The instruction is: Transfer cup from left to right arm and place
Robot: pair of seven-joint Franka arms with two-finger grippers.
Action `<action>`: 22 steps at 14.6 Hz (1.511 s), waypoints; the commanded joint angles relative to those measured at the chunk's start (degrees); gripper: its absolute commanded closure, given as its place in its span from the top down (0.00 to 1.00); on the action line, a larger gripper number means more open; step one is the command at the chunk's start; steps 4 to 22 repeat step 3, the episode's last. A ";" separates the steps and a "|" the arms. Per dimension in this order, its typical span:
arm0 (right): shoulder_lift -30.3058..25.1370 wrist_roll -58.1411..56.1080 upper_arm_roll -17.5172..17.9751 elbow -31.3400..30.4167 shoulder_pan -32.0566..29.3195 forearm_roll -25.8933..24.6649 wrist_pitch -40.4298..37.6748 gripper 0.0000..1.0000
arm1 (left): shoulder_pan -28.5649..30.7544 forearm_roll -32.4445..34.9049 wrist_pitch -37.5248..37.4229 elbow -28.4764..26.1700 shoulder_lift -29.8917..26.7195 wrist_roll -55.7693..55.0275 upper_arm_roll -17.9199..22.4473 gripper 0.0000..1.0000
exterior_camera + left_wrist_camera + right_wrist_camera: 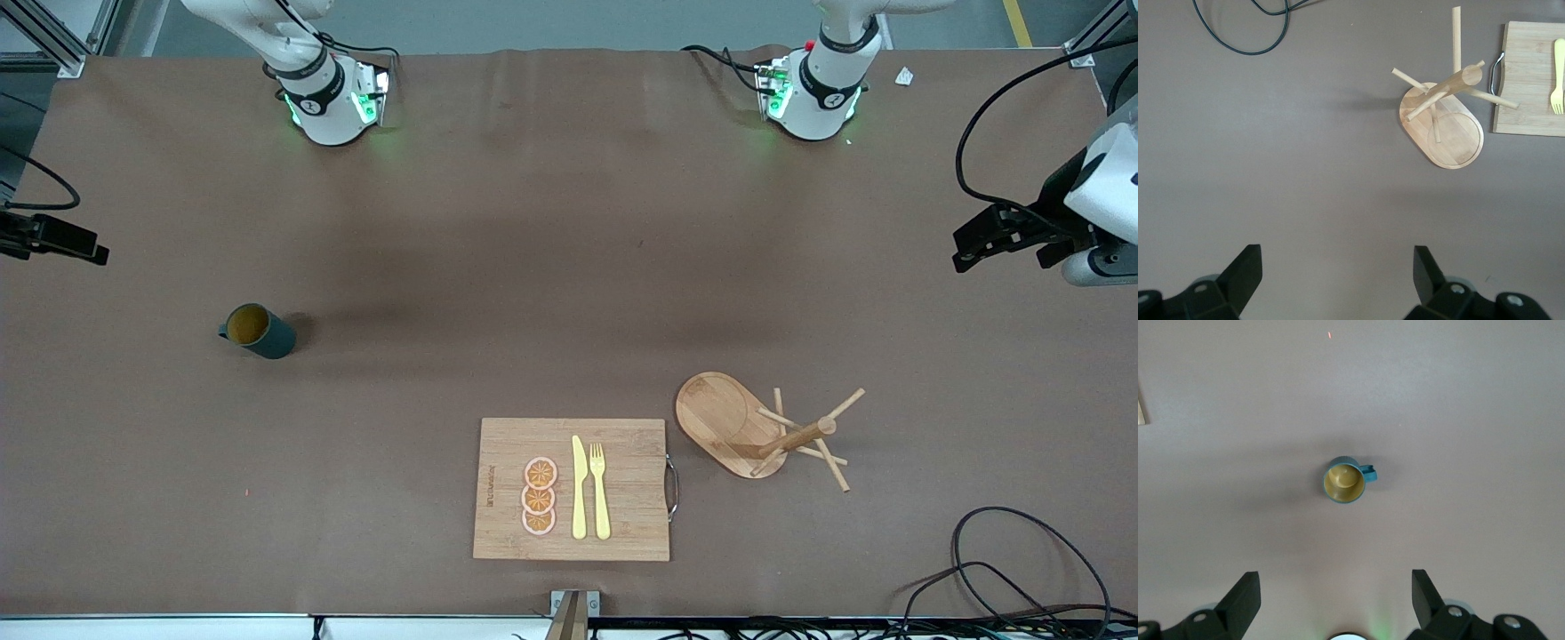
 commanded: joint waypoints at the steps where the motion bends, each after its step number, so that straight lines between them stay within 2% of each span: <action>1: -1.73 2.78 0.17 -0.21 0.03 0.73 -1.43 1.00 | 0.20 -0.99 -0.97 1.17 0.50 -0.14 -0.05 1.00; 22: -2.70 1.73 0.08 -1.00 -0.32 0.73 -1.25 1.00 | 0.20 -0.99 -0.97 1.17 0.50 -0.14 -0.05 1.00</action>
